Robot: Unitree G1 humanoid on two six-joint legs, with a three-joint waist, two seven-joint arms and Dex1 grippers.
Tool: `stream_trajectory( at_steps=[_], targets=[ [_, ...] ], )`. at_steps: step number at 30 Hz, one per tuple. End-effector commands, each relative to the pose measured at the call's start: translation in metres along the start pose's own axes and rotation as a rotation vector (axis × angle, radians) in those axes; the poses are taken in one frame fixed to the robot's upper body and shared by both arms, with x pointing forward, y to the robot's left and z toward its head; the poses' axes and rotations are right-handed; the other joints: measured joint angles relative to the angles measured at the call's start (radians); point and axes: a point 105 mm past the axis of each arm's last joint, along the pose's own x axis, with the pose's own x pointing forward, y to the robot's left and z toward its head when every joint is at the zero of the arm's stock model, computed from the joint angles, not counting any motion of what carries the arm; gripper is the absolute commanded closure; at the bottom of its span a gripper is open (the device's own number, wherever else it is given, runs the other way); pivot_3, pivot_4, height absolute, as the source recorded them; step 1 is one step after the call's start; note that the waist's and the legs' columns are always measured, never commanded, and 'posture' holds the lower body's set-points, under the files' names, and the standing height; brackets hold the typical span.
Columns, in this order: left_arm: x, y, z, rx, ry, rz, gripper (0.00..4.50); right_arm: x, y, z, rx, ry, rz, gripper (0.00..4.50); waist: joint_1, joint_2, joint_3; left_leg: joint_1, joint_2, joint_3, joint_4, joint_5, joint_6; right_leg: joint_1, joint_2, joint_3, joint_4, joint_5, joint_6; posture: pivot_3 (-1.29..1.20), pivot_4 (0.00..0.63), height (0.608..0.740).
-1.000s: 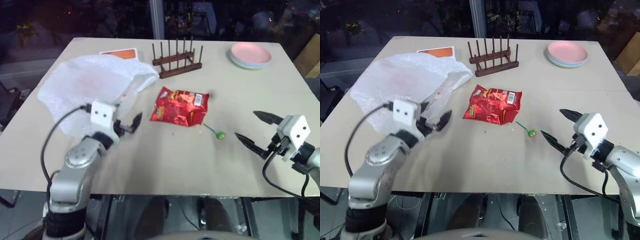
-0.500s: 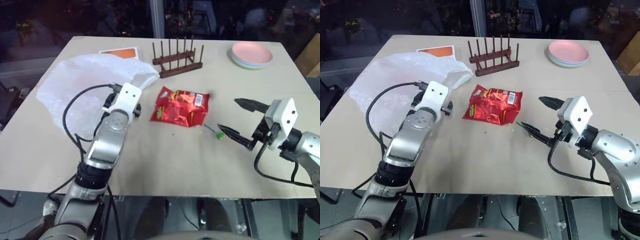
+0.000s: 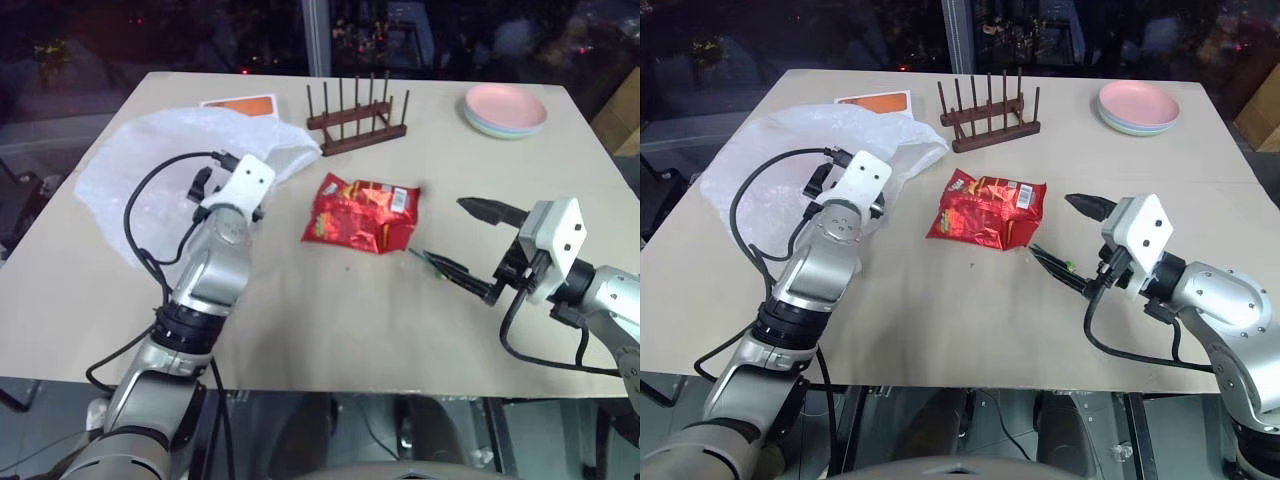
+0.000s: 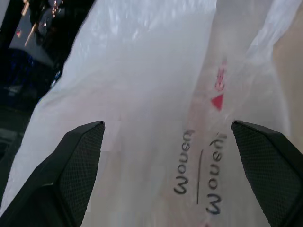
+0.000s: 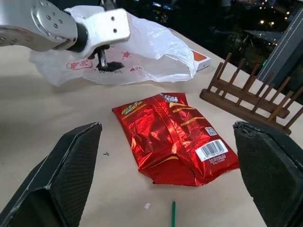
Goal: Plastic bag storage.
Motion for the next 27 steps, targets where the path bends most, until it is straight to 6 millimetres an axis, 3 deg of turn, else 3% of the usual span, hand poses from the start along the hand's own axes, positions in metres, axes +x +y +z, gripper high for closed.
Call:
stream_trajectory(
  at_steps=[1,3,7,10,13,17,22,27],
  targets=[
    [0.007,0.015,-0.002,-0.004,0.002,0.062,0.06,0.001,0.003,0.008,-0.031,-0.033,0.005,0.0,0.0,0.0,0.0,0.0,0.0,0.0,0.0,0.0,0.0,0.0,0.0,0.0,0.0,0.0,0.0,0.0,0.15,0.74],
    [0.013,0.018,-0.011,-0.006,0.023,0.067,0.06,0.002,0.005,0.006,-0.035,-0.028,0.013,0.0,-0.002,0.0,0.0,0.0,0.0,0.0,0.0,0.0,0.0,0.0,0.0,0.0,0.0,0.0,0.0,0.0,0.15,0.74],
    [0.015,0.027,-0.014,-0.066,0.004,0.067,1.88,0.007,0.008,0.003,-0.039,-0.021,0.028,0.0,-0.003,0.0,0.0,0.0,0.0,0.0,0.0,0.0,0.0,0.0,0.0,0.0,0.0,0.0,0.0,0.0,0.15,0.74],
    [0.008,0.035,-0.007,-0.158,-0.054,0.068,3.21,0.019,0.009,-0.01,-0.073,0.034,0.022,0.0,-0.005,0.0,0.0,0.0,0.0,0.0,0.0,0.0,0.0,0.0,0.0,0.0,0.0,0.0,0.0,0.0,0.15,0.74],
    [-0.002,0.05,-0.004,-0.235,-0.094,0.082,4.46,0.039,0.002,-0.029,0.041,0.089,-0.06,0.0,-0.014,-0.001,0.0,0.0,0.0,0.0,0.0,0.0,0.0,0.0,0.0,0.0,0.0,0.002,-0.003,0.0,0.15,0.74],
    [-0.01,0.063,-0.003,-0.252,-0.127,0.088,4.46,0.058,0.0,-0.042,0.227,0.138,-0.092,0.0,-0.022,-0.001,0.0,0.0,0.0,0.0,0.0,0.0,0.0,-0.001,0.0,0.0,0.002,0.003,-0.004,0.0,0.15,0.74],
    [-0.021,0.08,0.004,-0.325,-0.169,0.077,4.46,0.077,-0.024,-0.064,0.393,0.263,-0.25,0.0,-0.025,-0.001,0.0,0.001,0.0,0.0,0.001,0.0,0.0,-0.002,0.0,0.001,0.005,0.003,-0.005,0.0,0.15,0.74],
    [-0.029,0.078,0.01,-0.334,-0.183,0.064,4.46,0.093,-0.041,-0.073,0.615,0.305,-0.301,0.0,-0.025,-0.001,0.0,0.001,0.0,0.001,0.001,0.0,0.0,-0.003,0.001,0.002,0.009,0.003,-0.005,0.0,0.15,0.74]
  ],
)
